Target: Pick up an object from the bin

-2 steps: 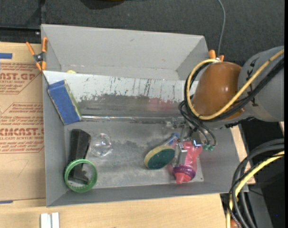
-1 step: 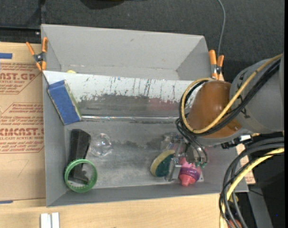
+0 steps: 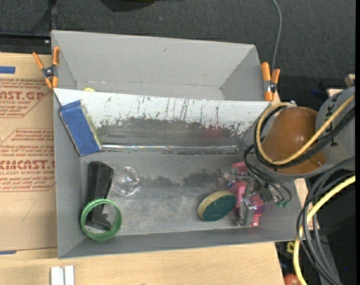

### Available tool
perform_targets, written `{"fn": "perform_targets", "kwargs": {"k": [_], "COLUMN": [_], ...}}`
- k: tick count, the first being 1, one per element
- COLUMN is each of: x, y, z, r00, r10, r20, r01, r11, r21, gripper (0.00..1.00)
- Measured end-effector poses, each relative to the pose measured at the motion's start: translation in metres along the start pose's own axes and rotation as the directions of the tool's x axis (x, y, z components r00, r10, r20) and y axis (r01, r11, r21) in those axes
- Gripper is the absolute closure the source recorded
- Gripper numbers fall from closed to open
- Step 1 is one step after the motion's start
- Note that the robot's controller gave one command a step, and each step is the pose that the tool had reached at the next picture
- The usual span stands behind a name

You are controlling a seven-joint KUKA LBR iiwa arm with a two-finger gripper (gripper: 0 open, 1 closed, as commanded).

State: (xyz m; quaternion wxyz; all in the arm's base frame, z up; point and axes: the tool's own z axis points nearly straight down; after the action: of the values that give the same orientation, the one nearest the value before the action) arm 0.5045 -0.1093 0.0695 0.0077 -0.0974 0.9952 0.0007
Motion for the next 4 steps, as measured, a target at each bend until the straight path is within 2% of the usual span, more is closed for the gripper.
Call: {"fn": "perform_targets", "kwargs": {"k": [1, 2, 4], "x": [0.003, 0.003, 0.004], "y": [0.060, 0.060, 0.061], "z": [0.000, 0.000, -0.023], "r00": [0.982, 0.982, 0.982], "r10": [0.187, 0.187, 0.186], "r20": [-0.018, -0.018, -0.020], "r01": [-0.187, -0.187, -0.186], "r11": [0.982, 0.982, 0.983], "r21": [-0.002, -0.002, -0.002], "gripper": [1.00, 1.00, 1.00]}}
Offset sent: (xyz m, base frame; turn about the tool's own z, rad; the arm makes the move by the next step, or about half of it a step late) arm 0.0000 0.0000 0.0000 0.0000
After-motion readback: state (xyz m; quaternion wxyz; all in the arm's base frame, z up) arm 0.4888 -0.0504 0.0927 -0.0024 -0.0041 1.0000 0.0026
